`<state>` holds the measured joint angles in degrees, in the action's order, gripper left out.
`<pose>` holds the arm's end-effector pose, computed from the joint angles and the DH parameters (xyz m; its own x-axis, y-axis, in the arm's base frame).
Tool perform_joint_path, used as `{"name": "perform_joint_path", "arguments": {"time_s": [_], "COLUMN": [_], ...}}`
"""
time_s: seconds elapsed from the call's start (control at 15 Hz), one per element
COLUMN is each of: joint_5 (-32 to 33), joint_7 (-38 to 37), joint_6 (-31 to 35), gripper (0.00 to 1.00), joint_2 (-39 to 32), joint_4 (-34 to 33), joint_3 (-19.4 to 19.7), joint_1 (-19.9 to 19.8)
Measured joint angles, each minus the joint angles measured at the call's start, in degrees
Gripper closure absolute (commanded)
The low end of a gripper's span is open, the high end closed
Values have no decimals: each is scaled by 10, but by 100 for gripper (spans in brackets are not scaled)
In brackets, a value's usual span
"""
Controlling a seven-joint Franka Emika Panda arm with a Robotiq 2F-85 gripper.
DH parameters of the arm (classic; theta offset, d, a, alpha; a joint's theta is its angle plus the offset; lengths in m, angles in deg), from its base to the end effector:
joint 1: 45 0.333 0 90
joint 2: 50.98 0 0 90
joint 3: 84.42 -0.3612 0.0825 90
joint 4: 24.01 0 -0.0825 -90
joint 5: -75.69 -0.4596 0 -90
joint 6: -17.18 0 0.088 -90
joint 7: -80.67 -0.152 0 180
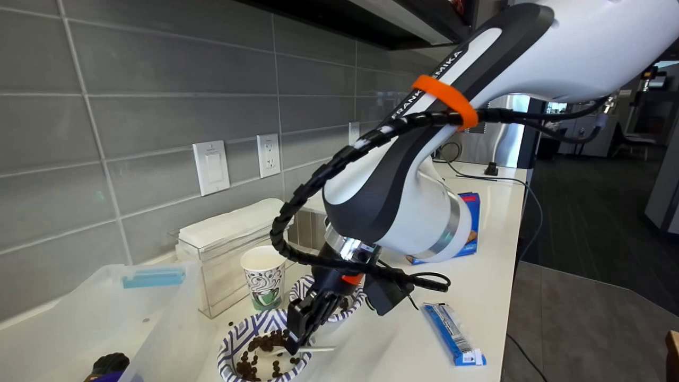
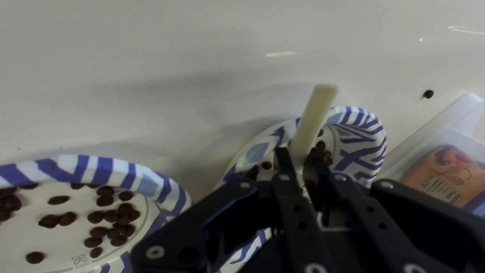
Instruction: Pick up the spoon, get some of the objects from the bowl on the left and put them in the bowl on the right
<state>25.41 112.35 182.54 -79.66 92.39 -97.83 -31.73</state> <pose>0.6411 0.2811 0.1640 0.9412 0.0689 0.3309 0.2066 -0.8920 -0.4020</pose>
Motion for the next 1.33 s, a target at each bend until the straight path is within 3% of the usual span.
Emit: {"name": "perform_joint_path", "arguments": {"time_s": [0.53, 1.33], "joint_5": [4, 13], "joint_7": [9, 96], "joint_6": [61, 169], "gripper": [97, 97], "joint_2": [-1, 13], "joint_4": [12, 39], "joint_3": [10, 8], "joint_1": [15, 63]}}
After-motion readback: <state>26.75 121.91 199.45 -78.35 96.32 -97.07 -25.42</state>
